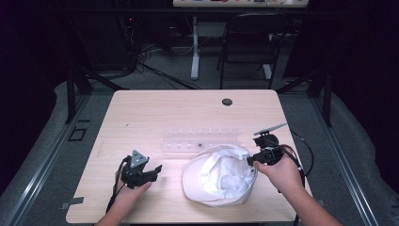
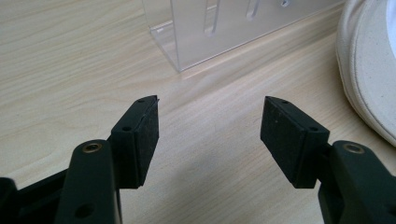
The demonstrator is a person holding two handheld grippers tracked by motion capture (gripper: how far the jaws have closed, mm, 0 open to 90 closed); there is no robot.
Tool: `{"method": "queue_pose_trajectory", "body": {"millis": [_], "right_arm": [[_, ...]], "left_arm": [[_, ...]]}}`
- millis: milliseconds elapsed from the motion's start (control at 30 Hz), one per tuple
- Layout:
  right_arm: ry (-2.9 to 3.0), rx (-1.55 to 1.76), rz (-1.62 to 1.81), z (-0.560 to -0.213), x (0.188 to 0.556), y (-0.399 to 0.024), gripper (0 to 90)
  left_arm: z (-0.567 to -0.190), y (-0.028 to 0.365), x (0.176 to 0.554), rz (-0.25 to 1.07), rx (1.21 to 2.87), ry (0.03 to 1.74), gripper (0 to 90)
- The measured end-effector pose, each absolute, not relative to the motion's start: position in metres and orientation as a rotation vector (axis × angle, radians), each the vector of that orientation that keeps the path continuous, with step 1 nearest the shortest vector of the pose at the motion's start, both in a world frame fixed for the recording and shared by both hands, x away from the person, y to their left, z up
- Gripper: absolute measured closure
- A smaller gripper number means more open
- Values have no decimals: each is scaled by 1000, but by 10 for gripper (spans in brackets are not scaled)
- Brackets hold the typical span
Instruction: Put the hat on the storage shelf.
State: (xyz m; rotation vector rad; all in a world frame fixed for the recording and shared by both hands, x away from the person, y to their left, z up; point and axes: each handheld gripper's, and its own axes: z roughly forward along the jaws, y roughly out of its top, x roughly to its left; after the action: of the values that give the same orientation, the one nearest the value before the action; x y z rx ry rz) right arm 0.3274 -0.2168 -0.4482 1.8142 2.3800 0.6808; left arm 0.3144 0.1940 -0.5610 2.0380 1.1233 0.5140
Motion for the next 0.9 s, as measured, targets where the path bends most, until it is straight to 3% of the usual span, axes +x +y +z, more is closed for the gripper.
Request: {"method": "queue_pose_trajectory", "body": {"millis": [900], "right_arm": [[2401, 1865, 656, -410, 329, -215, 828]], "left_arm": [[-561, 194, 314, 516, 2041, 1122, 376]]}}
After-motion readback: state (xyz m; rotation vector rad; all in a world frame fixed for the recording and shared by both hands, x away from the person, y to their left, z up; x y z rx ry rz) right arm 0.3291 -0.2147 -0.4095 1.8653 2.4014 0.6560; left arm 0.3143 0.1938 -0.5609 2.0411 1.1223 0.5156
